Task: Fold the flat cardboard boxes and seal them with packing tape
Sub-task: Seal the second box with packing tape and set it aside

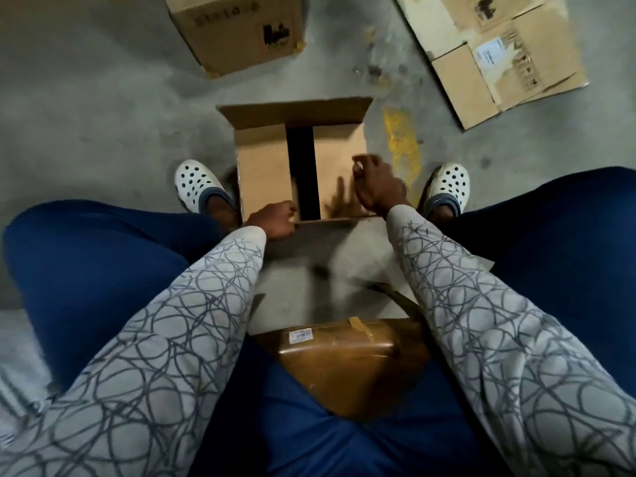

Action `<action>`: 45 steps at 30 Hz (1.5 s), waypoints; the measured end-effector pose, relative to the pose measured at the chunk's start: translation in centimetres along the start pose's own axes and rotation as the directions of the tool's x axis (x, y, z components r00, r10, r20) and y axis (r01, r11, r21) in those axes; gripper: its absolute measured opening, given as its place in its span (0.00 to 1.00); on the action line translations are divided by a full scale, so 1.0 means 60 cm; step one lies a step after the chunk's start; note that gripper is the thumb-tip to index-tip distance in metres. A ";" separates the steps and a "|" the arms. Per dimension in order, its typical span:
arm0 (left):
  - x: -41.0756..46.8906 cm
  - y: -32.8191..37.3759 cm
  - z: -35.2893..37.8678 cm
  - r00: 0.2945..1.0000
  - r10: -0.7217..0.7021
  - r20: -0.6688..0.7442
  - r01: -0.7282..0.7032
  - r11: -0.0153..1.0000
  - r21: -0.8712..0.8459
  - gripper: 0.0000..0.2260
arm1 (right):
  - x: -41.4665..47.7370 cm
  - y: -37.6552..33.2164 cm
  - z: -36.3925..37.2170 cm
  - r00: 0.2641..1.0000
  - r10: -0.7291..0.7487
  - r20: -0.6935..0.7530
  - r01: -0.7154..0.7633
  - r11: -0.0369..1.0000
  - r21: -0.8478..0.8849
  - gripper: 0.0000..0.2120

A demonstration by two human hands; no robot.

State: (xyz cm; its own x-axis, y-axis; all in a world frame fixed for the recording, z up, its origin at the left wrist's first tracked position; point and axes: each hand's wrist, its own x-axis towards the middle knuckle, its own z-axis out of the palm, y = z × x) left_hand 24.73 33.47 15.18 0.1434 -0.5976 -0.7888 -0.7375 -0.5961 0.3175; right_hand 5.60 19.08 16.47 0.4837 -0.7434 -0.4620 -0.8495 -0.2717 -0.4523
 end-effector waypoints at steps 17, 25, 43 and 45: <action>0.073 -0.013 -0.017 0.796 -0.125 -0.593 0.222 0.971 0.093 0.68 | 0.092 -0.046 0.053 0.945 -0.171 -0.279 0.096 0.960 -0.264 0.31; 0.074 0.002 -0.020 0.767 0.075 -0.638 0.188 0.923 0.334 0.70 | 0.139 -0.072 -0.001 0.955 -0.193 -0.226 0.115 0.941 -0.318 0.28; 0.116 -0.048 0.011 0.748 -0.164 -0.643 -0.060 0.948 -0.312 0.20 | 0.074 0.015 0.065 0.970 0.186 -0.157 -0.116 0.920 0.374 0.20; 0.126 -0.053 -0.010 0.680 -0.363 -0.637 -0.068 0.834 -0.548 0.11 | 0.076 0.028 0.066 0.893 0.419 -0.166 -0.333 0.861 0.384 0.18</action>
State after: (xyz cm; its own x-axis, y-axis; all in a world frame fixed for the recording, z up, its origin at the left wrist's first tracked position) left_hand 28.59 30.53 8.53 0.7856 -0.5316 -0.3165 -0.2631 -0.7501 0.6068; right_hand 7.21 17.65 10.60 0.0405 -0.8789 -0.4753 -0.8115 0.2486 -0.5288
